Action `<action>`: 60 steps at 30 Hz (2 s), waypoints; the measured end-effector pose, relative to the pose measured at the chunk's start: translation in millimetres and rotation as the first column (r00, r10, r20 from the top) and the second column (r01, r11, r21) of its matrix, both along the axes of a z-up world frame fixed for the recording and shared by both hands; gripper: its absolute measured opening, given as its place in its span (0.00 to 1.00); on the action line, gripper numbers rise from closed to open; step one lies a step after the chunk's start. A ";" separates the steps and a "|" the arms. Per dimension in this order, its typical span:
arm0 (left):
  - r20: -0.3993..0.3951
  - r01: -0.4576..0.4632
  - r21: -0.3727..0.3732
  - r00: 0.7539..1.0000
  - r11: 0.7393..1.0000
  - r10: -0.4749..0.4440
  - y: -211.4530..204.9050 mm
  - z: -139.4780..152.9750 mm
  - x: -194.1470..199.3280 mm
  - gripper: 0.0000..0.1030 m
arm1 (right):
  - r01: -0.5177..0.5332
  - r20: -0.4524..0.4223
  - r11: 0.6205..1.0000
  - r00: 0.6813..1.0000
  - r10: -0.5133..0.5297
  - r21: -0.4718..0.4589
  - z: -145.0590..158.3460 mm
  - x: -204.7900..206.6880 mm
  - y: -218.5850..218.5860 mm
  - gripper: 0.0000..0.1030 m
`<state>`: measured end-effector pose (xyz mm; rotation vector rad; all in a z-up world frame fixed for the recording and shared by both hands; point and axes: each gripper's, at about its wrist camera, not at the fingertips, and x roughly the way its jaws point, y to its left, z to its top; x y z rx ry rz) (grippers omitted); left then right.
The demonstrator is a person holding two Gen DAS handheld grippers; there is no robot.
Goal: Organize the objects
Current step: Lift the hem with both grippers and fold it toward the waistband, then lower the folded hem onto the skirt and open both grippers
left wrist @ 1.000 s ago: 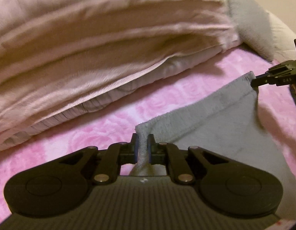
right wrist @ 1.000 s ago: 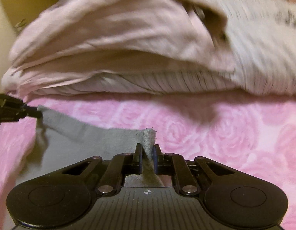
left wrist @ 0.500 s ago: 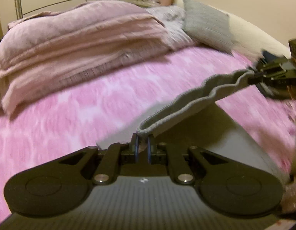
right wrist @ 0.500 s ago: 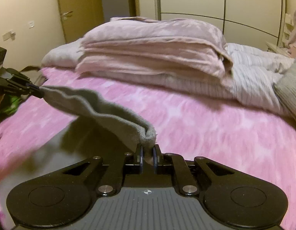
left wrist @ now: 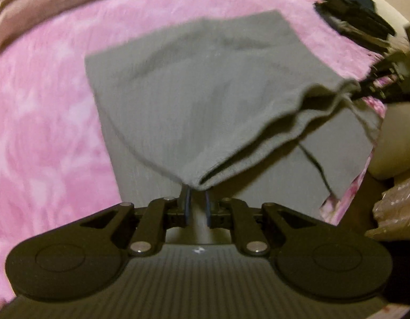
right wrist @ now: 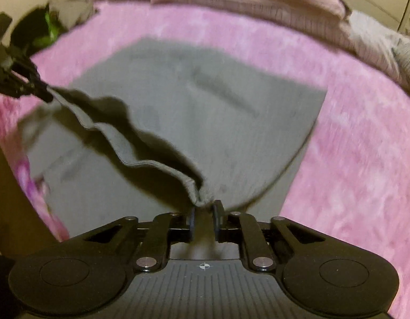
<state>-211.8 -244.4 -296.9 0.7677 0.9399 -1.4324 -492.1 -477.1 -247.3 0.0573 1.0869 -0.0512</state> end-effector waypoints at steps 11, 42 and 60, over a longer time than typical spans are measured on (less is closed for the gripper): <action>-0.231 -0.407 0.127 0.875 0.905 0.426 22.3 11.3 26.8 0.27 | 0.091 -0.005 0.996 0.996 -0.091 0.002 18.9 -6.1 9.1 0.45; 0.600 0.624 0.160 0.553 0.765 -0.577 20.0 -28.8 -81.2 0.32 | 0.496 -0.143 0.740 0.861 -0.489 0.455 -27.1 -14.9 -47.9 0.45; 0.593 0.633 0.126 0.569 0.764 -0.569 26.7 -6.0 -87.9 0.06 | 0.590 -0.197 0.595 0.781 -0.593 0.546 -10.8 -24.0 -80.4 0.13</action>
